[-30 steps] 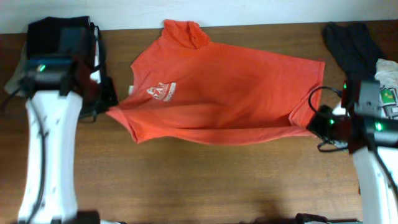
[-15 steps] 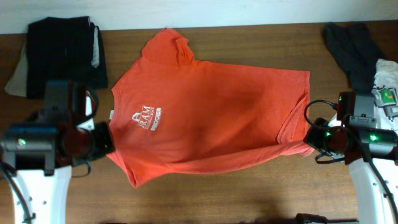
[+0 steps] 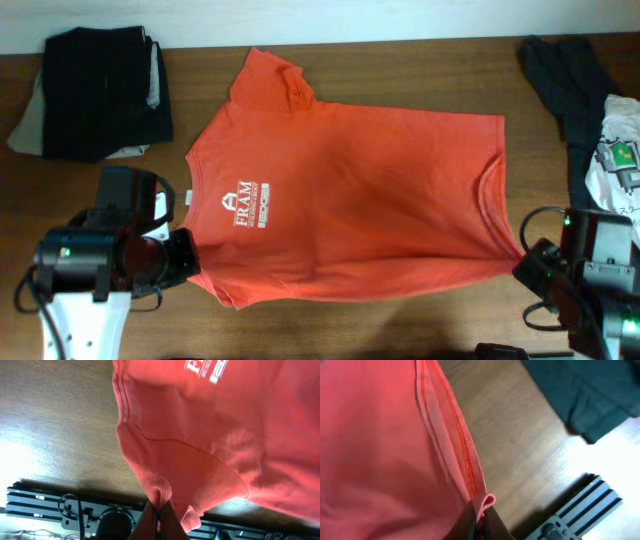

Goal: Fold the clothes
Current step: 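Lay the shirt flat, pulling both grippers toward the front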

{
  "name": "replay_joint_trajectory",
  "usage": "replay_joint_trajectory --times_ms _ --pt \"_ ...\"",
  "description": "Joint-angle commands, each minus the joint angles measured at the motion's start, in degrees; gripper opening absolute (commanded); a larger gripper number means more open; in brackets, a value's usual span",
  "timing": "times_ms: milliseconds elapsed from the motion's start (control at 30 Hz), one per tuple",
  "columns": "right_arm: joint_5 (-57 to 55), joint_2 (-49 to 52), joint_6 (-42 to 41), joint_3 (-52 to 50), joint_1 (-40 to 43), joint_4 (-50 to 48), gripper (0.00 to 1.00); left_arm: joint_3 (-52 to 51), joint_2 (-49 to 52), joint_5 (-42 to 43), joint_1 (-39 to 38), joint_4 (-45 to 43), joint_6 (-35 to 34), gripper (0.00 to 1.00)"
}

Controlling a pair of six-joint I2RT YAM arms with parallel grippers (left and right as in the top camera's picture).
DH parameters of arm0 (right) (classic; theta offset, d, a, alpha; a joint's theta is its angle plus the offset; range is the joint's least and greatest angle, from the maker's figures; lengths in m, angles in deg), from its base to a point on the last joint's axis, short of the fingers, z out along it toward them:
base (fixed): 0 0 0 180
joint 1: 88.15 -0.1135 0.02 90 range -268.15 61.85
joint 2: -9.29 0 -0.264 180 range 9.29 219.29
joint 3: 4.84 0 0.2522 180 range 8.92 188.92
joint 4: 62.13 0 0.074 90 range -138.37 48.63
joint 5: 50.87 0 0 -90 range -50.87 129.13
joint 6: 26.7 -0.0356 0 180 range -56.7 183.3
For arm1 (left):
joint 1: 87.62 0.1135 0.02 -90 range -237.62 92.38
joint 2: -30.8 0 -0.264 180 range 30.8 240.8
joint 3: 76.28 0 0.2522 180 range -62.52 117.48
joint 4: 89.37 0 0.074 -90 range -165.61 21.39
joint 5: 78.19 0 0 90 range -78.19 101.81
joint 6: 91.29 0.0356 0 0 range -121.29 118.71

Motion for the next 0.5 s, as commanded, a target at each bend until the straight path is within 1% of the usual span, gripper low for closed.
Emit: replay_joint_trajectory --times_ms 0,133,200,333,467 --pt "-3.0 0.0 -1.9 -0.2 0.4 -0.1 0.05 -0.2 -6.3 -0.2 0.0 0.7 -2.7 0.01" --pt "0.5 1.6 -2.0 -0.2 0.4 -1.3 0.04 -0.2 -11.6 -0.6 0.0 -0.3 -4.0 0.01" --pt "1.5 2.8 -2.0 -0.2 0.4 -1.6 0.04 -0.2 -12.7 -0.6 0.0 -1.3 -4.0 0.01" --pt "1.5 5.0 -2.3 -0.2 0.4 -2.2 0.04 -0.4 -11.6 -0.6 0.0 -5.0 -4.0 0.01" --pt "1.5 7.4 -4.0 -0.2 0.4 -2.4 0.04 -0.5 -7.6 -0.7 0.0 -9.9 -3.9 0.01"
